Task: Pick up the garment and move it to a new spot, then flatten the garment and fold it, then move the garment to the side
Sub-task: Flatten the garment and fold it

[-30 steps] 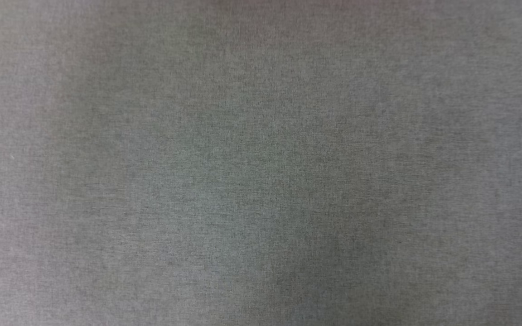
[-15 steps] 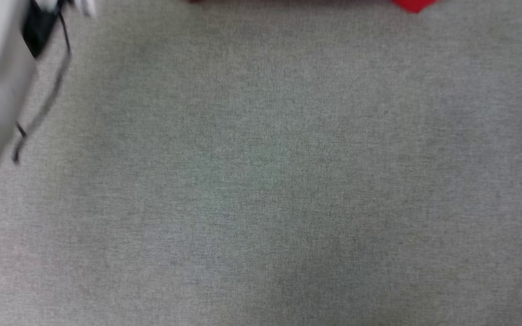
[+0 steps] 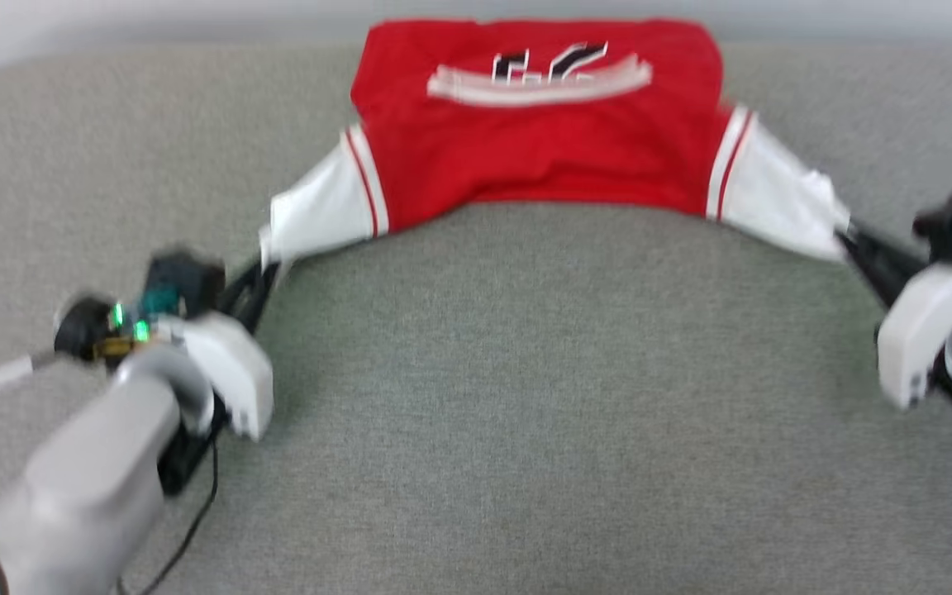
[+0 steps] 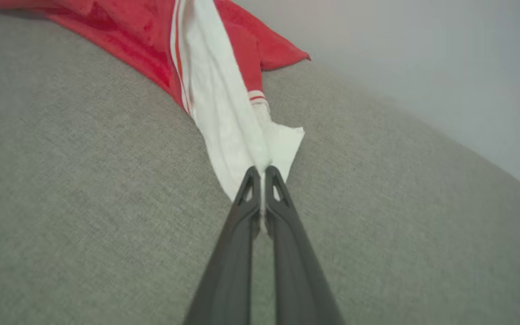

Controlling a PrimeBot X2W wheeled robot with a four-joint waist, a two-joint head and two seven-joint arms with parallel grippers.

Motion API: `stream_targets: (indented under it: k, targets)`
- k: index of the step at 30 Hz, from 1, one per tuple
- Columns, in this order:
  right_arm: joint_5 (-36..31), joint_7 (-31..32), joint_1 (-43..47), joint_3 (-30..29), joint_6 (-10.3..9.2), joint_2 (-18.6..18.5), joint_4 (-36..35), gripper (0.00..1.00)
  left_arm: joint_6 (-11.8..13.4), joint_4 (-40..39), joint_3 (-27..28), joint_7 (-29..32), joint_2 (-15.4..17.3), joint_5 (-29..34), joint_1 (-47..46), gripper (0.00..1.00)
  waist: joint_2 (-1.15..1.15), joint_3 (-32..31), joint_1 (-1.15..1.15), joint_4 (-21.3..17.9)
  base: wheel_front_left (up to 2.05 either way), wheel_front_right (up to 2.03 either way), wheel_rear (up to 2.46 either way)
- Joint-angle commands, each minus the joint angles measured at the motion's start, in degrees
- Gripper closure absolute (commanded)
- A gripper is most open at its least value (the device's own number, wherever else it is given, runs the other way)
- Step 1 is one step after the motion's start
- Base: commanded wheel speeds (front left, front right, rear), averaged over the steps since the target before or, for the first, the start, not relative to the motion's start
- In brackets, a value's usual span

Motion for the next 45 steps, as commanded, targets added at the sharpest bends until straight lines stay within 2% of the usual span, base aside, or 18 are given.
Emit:
stream_targets:
  k: [1, 10, 21, 26, 31, 32, 33, 38, 45]
  targets:
    - [0.6, -0.5, 2.5, -0.3, -0.06, -0.5, -0.4, 1.0, 0.7, -1.0, 0.1, -0.4, 1.0, -0.4, 2.9, 1.0, 0.0, -3.5, 0.0, -0.4, 0.0, 0.0, 0.0]
    - [2.0, 1.2, 20.3, -3.5, -0.06, -3.9, -4.6, 1.0, 5.5, -8.2, -0.5, -0.3, 5.7, -3.4, 19.8, 1.0, 0.0, -11.0, 0.0, -1.5, 0.0, 0.0, 0.0]
    - [3.1, 9.5, 41.8, -9.3, -0.07, -7.9, -13.8, 1.0, 11.7, -18.1, -1.6, 0.9, 11.9, -8.6, 36.4, 1.0, 0.0, -17.2, 0.0, -2.7, 0.0, 0.0, 0.0]
    - [4.3, 13.8, 50.8, -15.0, -0.08, -8.7, -17.4, 1.0, 14.3, -22.3, -2.1, 1.7, 13.4, -9.6, 40.2, 1.0, 0.0, -17.9, 0.0, -1.7, 0.0, 0.0, 0.0]
    - [4.0, 18.0, 54.9, -19.4, -0.08, -8.3, -21.0, 0.98, 15.5, -24.2, -2.2, 2.1, 13.7, -9.7, 41.0, 1.0, 0.0, -17.9, 0.0, -1.2, 0.0, 0.0, 0.0]
    - [3.9, 18.9, 55.4, -20.7, -0.07, -7.7, -21.9, 0.2, 15.8, -24.6, -2.4, 2.2, 13.7, -9.4, 41.0, 1.0, 0.0, -17.8, 0.0, -1.1, 0.0, 0.0, 0.0]
    - [3.4, 19.2, 55.3, -22.2, -0.07, -7.3, -22.9, 0.0, 16.1, -24.9, -2.6, 2.4, 13.6, -9.2, 40.8, 1.0, 0.0, -17.7, 0.0, -1.0, 0.0, 0.0, 0.0]
    - [-0.8, 19.9, 52.8, -31.7, -0.05, -5.5, -26.9, 0.0, 17.8, -26.8, -2.7, 2.3, 12.7, -8.0, 39.7, 1.0, 0.0, -16.6, 0.0, -0.1, 0.0, 0.0, 0.0]
    - [-4.0, 24.5, 43.3, -42.8, -0.05, -9.0, -33.7, 0.0, 19.5, -30.1, -2.8, 3.0, 12.6, -5.1, 36.0, 1.0, 0.0, -12.0, 0.0, 3.3, 0.0, 0.0, 0.0]
